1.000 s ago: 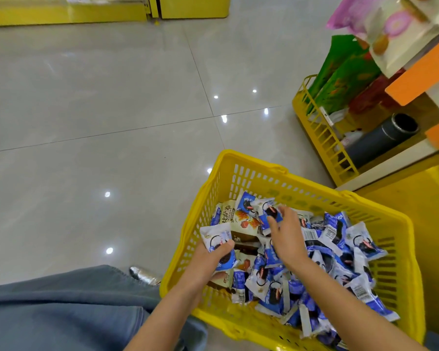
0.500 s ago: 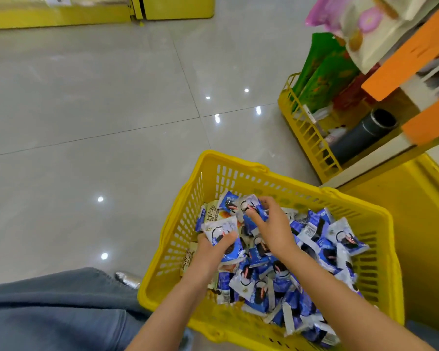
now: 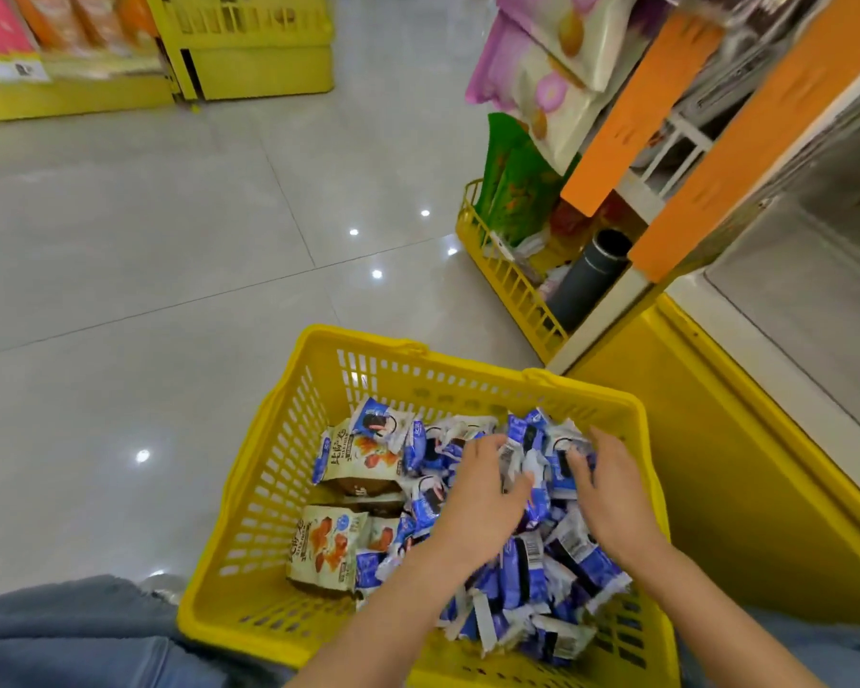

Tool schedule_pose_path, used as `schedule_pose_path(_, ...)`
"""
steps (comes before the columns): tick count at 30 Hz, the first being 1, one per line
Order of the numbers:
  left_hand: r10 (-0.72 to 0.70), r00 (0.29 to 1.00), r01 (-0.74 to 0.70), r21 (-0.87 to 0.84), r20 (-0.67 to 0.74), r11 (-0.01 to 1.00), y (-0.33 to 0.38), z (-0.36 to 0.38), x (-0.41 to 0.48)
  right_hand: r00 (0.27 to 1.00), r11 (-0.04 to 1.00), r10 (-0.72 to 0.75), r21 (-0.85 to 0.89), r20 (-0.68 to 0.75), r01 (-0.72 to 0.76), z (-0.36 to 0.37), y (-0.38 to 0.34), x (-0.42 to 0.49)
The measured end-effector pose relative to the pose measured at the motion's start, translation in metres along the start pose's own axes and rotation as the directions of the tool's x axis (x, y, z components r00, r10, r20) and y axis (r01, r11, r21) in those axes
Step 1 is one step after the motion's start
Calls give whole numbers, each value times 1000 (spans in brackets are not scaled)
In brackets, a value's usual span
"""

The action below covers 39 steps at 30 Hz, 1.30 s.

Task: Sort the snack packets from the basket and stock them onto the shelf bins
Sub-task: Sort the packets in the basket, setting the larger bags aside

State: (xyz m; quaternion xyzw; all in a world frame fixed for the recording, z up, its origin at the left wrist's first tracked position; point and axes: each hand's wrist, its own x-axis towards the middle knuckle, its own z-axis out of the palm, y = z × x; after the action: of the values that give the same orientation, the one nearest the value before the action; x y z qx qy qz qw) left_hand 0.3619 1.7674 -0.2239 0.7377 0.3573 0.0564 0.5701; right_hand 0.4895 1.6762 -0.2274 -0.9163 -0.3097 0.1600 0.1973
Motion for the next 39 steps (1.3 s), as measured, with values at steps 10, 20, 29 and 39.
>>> schedule_pose_path(10, 76, 814, 210, 414, -575, 886, -97, -170, -44, 861, 922, -387, 170, 332, 349, 86, -109, -12)
schedule_pose_path(20, -97, 891, 141, 66, -443, 988, -143, -169, -46, 741, 922, -322, 17, 589, 387, 192, -181, 59)
schedule_pose_path(29, -124, 888, 144, 11, -443, 990, -148, -168, -43, 740, 872, -242, -194, 628, 450, 235, -180, 95)
schedule_pose_path(39, -104, 875, 128, 19, -472, 992, -151, -168, -43, 760, 730, -248, -400, 600, 554, 254, -176, 87)
